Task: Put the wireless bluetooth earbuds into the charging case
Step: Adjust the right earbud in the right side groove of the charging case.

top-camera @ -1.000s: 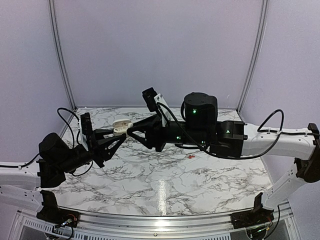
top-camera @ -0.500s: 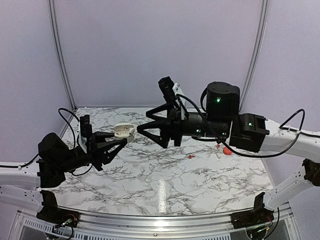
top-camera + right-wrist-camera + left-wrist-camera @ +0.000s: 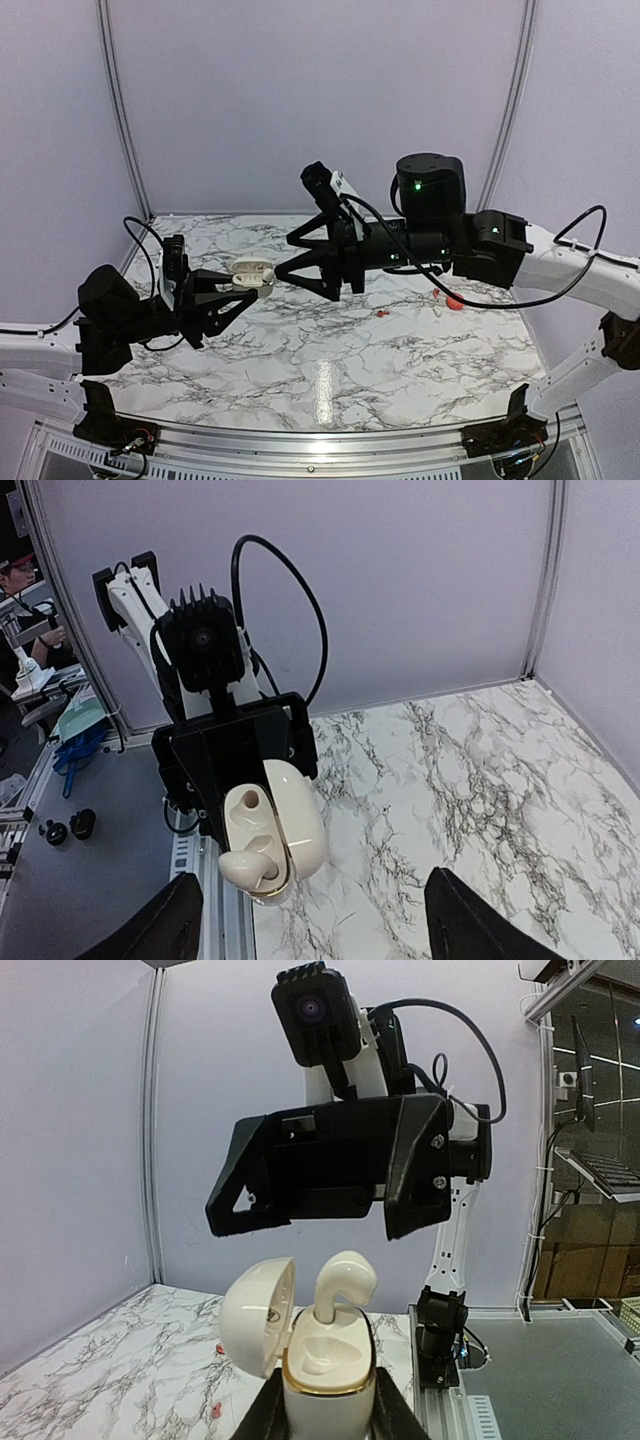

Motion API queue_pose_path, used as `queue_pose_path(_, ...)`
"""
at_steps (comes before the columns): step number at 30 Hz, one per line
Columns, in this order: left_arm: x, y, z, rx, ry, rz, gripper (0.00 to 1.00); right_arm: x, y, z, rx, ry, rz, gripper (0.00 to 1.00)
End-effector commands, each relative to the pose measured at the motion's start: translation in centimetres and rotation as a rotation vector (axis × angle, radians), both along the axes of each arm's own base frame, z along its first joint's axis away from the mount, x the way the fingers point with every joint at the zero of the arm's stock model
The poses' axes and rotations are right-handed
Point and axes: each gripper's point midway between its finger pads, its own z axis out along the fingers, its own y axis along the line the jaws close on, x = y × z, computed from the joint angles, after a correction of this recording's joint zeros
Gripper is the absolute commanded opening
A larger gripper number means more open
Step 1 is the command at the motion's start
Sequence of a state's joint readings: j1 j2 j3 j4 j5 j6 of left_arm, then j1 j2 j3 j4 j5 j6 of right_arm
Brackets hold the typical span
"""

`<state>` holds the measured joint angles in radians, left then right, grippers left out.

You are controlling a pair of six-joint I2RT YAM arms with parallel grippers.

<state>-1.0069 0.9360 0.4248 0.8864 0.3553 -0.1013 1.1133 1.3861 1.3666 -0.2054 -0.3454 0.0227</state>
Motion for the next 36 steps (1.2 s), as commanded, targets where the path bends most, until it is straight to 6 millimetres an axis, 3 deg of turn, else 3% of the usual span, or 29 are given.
queue_pose_path(1, -0.2, -0.1, 2.0, -0.042, -0.025, -0.021, 0.00, -0.7, 0.3, 0.6, -0.015, -0.005, 0.038, 0.76)
queue_pose_path(28, 0.0, -0.4, 1.6, -0.023, -0.035, -0.013, 0.00, 1.7, 1.7, -0.6, -0.062, -0.022, -0.063, 0.74)
queue_pose_path(36, 0.1, -0.4, 1.5, -0.020, -0.035, -0.009, 0.00, 1.2, 2.2, -1.1, -0.062, -0.010, -0.020, 0.74)
